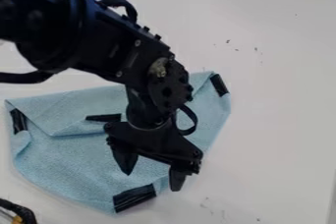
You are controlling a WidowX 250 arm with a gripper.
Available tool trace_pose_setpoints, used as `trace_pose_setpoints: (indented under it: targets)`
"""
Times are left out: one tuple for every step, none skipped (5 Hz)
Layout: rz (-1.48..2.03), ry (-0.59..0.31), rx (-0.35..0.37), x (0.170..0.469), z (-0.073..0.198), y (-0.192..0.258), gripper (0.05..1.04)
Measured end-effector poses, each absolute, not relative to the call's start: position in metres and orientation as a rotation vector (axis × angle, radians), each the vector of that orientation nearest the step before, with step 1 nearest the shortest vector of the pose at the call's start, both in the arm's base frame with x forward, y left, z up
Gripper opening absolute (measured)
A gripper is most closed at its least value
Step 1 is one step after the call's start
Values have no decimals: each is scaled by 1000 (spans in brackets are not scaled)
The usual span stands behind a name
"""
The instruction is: Unfolded the cloth from right to top left
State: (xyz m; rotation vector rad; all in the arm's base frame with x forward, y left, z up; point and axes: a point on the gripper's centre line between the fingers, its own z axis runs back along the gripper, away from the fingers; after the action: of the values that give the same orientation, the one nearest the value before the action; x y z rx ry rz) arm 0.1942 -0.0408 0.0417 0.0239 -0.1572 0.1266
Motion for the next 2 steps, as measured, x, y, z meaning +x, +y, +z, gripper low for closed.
trace_pose_setpoints:
  targets:
    - [119, -140, 28, 192, 38, -40, 1001]
    - [99, -132, 29, 207, 36, -19, 1001]
